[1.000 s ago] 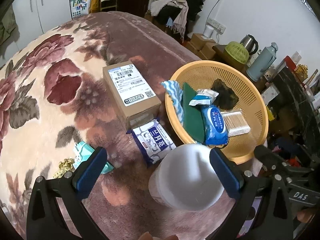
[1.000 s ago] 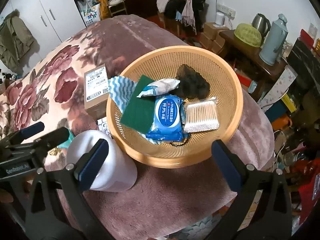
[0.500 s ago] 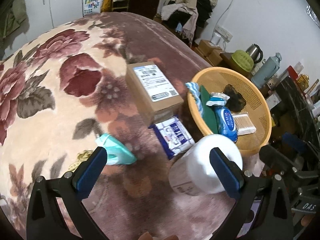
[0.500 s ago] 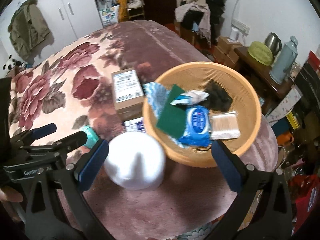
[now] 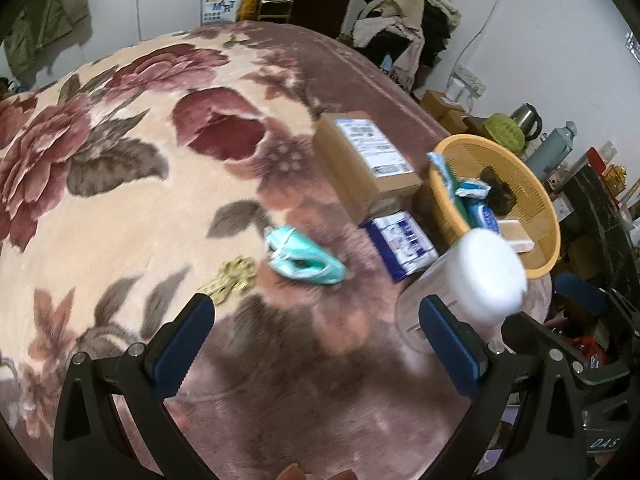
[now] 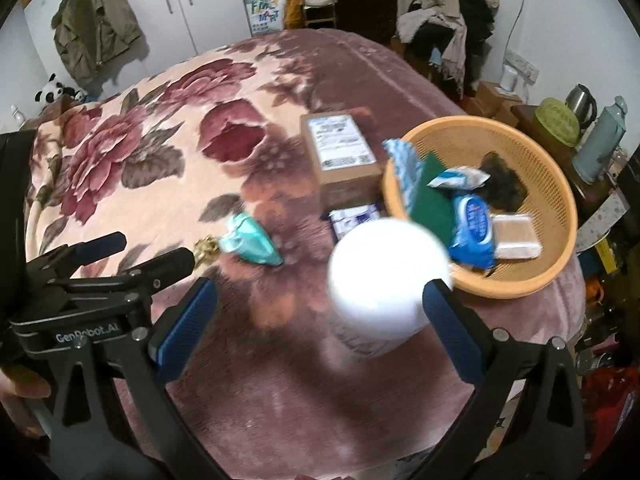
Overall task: Organize soft objects
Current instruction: 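Withdraw both tools from the basket back over the blanket, then reach the right tool to the teal face mask and grasp it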
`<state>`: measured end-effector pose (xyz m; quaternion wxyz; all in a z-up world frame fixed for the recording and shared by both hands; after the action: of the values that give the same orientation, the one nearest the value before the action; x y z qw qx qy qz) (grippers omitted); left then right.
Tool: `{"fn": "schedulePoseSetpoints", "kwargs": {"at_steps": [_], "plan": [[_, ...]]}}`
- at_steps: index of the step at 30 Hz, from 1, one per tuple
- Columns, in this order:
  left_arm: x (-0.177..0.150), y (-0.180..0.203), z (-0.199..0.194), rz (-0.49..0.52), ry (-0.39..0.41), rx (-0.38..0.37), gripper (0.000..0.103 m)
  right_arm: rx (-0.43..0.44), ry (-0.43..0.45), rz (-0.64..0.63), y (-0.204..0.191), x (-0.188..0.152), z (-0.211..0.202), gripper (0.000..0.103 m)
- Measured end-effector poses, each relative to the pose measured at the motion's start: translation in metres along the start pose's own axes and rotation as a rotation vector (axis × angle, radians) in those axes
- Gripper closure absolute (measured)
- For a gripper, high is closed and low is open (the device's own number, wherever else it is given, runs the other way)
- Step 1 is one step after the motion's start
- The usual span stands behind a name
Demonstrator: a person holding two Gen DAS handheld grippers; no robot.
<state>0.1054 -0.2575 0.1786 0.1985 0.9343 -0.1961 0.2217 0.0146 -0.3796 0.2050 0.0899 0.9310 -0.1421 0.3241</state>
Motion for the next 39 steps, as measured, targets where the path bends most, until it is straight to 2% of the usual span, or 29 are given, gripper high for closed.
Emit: {"fn": "schedulePoseSetpoints", "kwargs": {"at_steps": [8, 22, 39], "plan": [[-0.032, -0.042, 0.007, -0.055, -0.024, 0.022, 0.001, 0.025, -0.028, -0.015, -0.028, -0.023, 0.010, 0.000], [-0.069, -0.082, 0.016, -0.104, -0.045, 0.029, 0.001, 0.065, -0.096, -0.014, -0.058, -0.059, 0.039, 0.000], [-0.086, -0.102, 0.030, -0.099, -0.066, 0.045, 0.001, 0.035, -0.143, -0.004, -0.062, -0.074, 0.072, 0.000]]}}
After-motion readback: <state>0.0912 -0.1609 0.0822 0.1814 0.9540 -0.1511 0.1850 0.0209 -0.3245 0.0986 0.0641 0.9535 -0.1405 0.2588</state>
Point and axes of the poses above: each gripper's, at about its wrist camera, not at the fingertips, and z roughly the way its jaws point, y to its right, x to its top, the point moved 3 cm from there along z, roughly the way its jaws point, and after that the axes turned 6 degrees about -x, right-handed, at the moved point
